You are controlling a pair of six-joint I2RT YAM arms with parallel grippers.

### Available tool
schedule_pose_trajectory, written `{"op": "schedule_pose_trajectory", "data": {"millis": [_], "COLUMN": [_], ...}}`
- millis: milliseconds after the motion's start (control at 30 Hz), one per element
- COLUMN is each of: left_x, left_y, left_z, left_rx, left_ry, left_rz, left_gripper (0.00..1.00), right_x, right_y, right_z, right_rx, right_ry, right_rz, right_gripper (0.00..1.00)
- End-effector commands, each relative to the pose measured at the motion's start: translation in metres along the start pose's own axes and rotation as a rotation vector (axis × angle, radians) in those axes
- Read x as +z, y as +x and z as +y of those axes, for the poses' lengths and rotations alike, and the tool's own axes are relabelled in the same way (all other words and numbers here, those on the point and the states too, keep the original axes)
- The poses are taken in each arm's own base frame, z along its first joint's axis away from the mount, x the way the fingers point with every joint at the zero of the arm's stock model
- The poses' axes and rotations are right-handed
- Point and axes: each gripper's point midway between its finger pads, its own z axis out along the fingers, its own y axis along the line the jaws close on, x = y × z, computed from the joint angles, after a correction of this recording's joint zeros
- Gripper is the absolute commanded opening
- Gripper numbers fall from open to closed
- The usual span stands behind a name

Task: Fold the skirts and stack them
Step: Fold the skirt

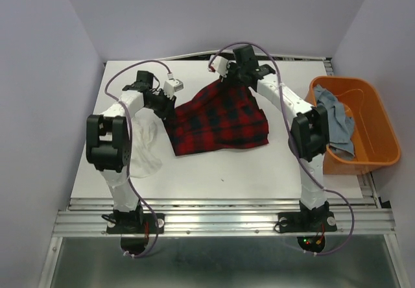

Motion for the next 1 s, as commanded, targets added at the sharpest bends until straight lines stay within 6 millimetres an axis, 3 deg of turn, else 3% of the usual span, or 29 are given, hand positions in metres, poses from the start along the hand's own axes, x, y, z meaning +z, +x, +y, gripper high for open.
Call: {"op": "schedule_pose_trajectory", "data": {"millis": [0, 67, 133, 167, 233, 300, 367, 400, 467, 500, 567, 600, 667, 700, 767, 800, 867, 900, 967], "left_x": [0.020, 0.039, 0.043, 0.045, 0.040, 0.035, 0.026, 0.022, 0.005, 0.000, -0.020, -0.025, -0.037, -0.040, -0.037, -0.034, -0.021, -0.020, -0.008], "left_y": [-0.013, -0.004, -0.010, -0.009, -0.018, -0.022, -0.027, -0.028, -0.040, -0.042, -0.056, -0.061, -0.068, -0.069, -0.065, -0.068, -0.060, -0.059, -0.057], "left_z": [0.025, 0.040, 0.049, 0.053, 0.058, 0.059, 0.060, 0.060, 0.057, 0.055, 0.055, 0.054, 0.058, 0.061, 0.057, 0.055, 0.055, 0.053, 0.053], "left_rx": [-0.090, -0.134, -0.160, -0.163, -0.166, -0.165, -0.176, -0.180, -0.162, -0.157, -0.133, -0.124, -0.097, -0.065, -0.020, 0.031, 0.045, 0.048, 0.053], "left_ry": [0.014, 0.010, -0.008, -0.019, -0.040, -0.062, -0.095, -0.106, -0.139, -0.151, -0.207, -0.224, -0.275, -0.294, -0.292, -0.282, -0.251, -0.233, -0.189], "left_rz": [-0.017, 0.007, -0.002, 0.006, -0.007, -0.007, -0.006, -0.003, -0.025, -0.028, -0.060, -0.068, -0.074, -0.065, -0.013, 0.002, 0.052, 0.073, 0.093], "left_gripper": [0.10, 0.16, 0.24, 0.34, 0.39, 0.40, 0.43, 0.47, 0.51, 0.53, 0.55, 0.56, 0.58, 0.60, 0.62, 0.68, 0.69, 0.88, 0.94], "right_x": [0.055, 0.074, 0.092, 0.094, 0.089, 0.072, 0.056, 0.037, 0.016, -0.009, -0.027, -0.050, -0.066, -0.071, -0.083, -0.088, -0.095, -0.096, -0.098], "right_y": [0.000, 0.009, 0.018, 0.019, 0.018, 0.009, 0.001, -0.006, -0.011, -0.016, -0.015, -0.022, -0.023, -0.016, -0.021, -0.017, -0.014, -0.007, 0.000], "right_z": [-0.007, 0.000, 0.003, 0.000, -0.012, -0.027, -0.038, -0.047, -0.053, -0.059, -0.052, -0.053, -0.043, -0.027, -0.004, 0.022, 0.050, 0.080, 0.104], "right_rx": [-0.001, 0.023, 0.064, 0.073, 0.096, 0.118, 0.151, 0.163, 0.202, 0.211, 0.246, 0.263, 0.324, 0.352, 0.425, 0.455, 0.512, 0.540, 0.583], "right_ry": [0.048, 0.054, 0.068, 0.083, 0.131, 0.176, 0.205, 0.223, 0.235, 0.247, 0.222, 0.219, 0.183, 0.126, 0.018, -0.091, -0.200, -0.311, -0.385], "right_rz": [-0.062, -0.052, -0.026, -0.017, -0.001, -0.015, -0.028, -0.031, -0.032, -0.036, -0.032, -0.048, -0.051, -0.016, -0.028, -0.002, 0.027, 0.056, 0.078], "right_gripper": [0.42, 0.50, 0.62, 0.67, 0.79, 1.00, 1.00, 1.00, 1.00, 1.00, 1.00, 1.00, 1.00, 1.00, 1.00, 1.00, 1.00, 0.98, 0.95]}}
